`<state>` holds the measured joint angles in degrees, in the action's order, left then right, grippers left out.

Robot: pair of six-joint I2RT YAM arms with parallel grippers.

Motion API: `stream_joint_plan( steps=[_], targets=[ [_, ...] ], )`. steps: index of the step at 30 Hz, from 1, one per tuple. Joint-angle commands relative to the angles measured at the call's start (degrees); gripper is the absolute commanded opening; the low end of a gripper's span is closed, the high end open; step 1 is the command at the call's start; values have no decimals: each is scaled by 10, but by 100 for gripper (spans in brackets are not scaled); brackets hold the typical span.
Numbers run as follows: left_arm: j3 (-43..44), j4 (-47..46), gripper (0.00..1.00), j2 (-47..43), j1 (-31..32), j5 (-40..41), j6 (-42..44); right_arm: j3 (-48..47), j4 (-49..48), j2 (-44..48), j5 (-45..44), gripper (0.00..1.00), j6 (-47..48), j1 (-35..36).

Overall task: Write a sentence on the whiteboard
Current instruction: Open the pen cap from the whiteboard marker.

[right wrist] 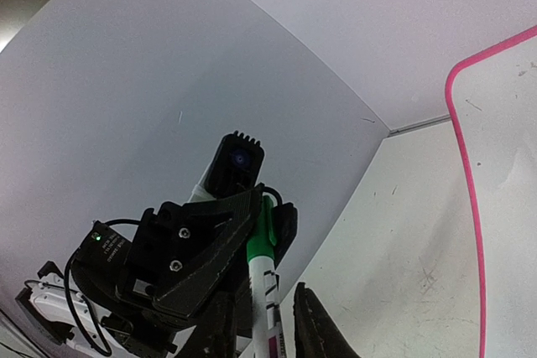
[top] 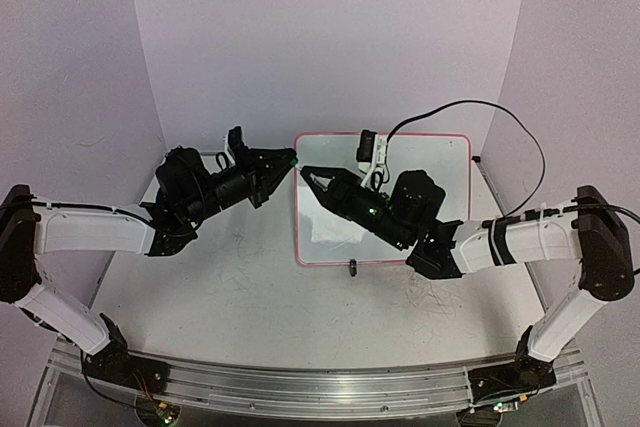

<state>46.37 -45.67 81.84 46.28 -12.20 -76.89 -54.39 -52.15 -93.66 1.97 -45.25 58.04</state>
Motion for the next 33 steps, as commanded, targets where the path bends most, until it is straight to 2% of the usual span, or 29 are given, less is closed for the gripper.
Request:
stream_joint_plan(
  steps=[1, 7, 15, 22, 33],
  targets=[
    [8, -19, 0, 2, 15, -40, 1, -30, 0, 5, 6, 17, 4, 1],
    [1, -19, 0, -3, 20, -35, 2, -32, 0, 9, 1, 0, 4, 1],
    [-11, -18, 0, -14, 18, -27, 7, -15, 0, 26, -6, 0, 11, 1],
    [-35, -18, 0, -29, -12, -34, 1, 20, 0, 42, -4, 0, 4, -2],
    [-114, 7, 0, -117, -123, -27, -15, 77, 6, 113, 16, 0, 15, -10]
  ],
)
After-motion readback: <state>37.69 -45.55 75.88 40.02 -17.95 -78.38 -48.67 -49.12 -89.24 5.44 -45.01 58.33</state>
